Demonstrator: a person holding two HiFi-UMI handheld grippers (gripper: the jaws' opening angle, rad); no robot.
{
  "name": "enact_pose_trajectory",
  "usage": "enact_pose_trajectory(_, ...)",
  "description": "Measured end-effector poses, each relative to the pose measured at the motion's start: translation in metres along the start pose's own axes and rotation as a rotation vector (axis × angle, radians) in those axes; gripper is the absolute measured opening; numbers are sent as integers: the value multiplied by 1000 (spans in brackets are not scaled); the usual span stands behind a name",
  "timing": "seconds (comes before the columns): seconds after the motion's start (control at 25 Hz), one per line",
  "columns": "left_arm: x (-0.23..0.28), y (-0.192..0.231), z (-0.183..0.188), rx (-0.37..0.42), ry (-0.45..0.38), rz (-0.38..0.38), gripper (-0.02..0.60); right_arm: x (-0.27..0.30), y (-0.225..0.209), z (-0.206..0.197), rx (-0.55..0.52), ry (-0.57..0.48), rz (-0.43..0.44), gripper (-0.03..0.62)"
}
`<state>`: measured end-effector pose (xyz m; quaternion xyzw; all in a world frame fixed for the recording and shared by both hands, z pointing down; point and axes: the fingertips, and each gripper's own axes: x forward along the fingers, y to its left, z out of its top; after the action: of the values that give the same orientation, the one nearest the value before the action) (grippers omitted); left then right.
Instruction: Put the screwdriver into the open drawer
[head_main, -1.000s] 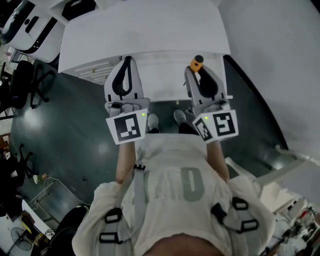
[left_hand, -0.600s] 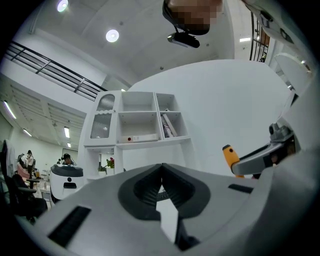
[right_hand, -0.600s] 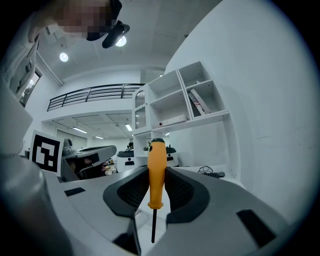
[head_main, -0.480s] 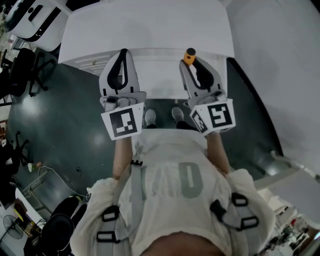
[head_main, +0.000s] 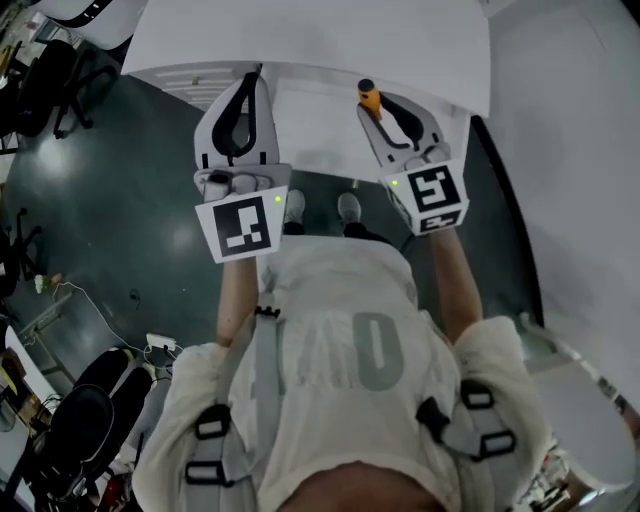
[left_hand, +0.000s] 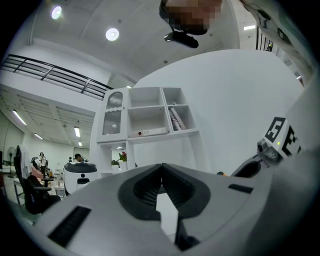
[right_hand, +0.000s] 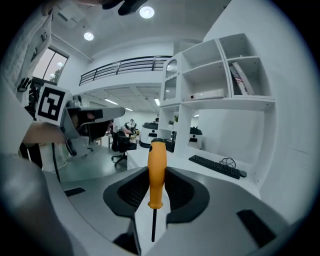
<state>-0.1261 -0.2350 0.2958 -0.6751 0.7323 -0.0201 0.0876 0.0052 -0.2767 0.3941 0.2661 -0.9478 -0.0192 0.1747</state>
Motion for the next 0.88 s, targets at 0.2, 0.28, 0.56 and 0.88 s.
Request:
enact_pose_trajectory(0.2,-3,24,-11,-8,24,51,6,34,6,-37,-68,109,57,98)
enact_pose_trajectory(0.28,-3,32,-11,-4,22,70,6,45,8,-52,-105,160,90,98)
enact_pose_trajectory(0.56,-2,49,-13,0,25,113,6,67,19,-105,-227,332,200,98)
enact_pose_trajectory(0.88,3,64,-26,0,66,148,6,95,23,-171,-255,524,295,98)
